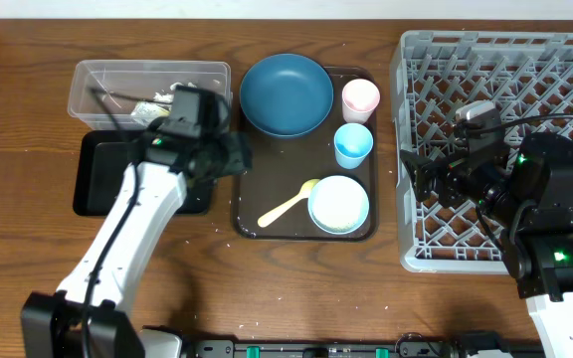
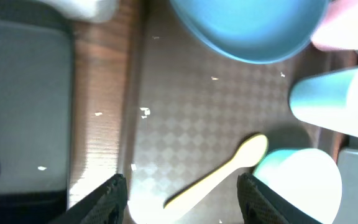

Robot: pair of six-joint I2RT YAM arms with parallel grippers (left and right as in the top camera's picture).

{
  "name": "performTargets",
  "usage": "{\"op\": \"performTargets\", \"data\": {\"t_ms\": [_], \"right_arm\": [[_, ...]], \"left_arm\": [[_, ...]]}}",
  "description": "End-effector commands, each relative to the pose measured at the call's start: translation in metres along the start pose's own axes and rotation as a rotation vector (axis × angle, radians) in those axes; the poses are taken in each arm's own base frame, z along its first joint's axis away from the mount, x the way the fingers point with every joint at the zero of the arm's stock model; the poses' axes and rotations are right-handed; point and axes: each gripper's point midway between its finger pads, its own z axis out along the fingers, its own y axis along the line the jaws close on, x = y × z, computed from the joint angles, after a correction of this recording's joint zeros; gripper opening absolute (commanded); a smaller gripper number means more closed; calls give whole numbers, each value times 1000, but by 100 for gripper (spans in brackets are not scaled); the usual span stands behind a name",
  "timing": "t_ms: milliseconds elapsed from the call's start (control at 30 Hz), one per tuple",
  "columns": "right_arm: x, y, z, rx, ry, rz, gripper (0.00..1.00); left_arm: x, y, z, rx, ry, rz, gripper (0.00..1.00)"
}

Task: Sort waste into correct bins and load items into the dishwasher rack
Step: 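Reach the left gripper to the pale blue rice bowl and grasp its rim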

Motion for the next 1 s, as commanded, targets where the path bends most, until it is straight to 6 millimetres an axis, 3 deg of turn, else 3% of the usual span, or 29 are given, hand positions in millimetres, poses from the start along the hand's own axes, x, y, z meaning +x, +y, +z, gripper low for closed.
{"op": "performTargets", "data": {"t_ms": [0, 100, 200, 467, 967], "right_arm": [[-9, -2, -5, 6, -24, 17, 99], [-9, -2, -5, 6, -24, 17, 99], [-9, -2, -5, 6, -23, 21, 99], [-7, -2, -4, 6, -14, 28, 99], [-7, -2, -4, 6, -14, 27, 99]], "left_arm": [[-22, -22, -8, -15, -27, 107, 59], [-17, -40, -3, -29, 54, 190, 60], [0, -53, 11, -42, 149, 266, 59], [47, -68, 35, -27, 329, 313, 60], [96, -118, 61, 21, 382, 491, 59]]}}
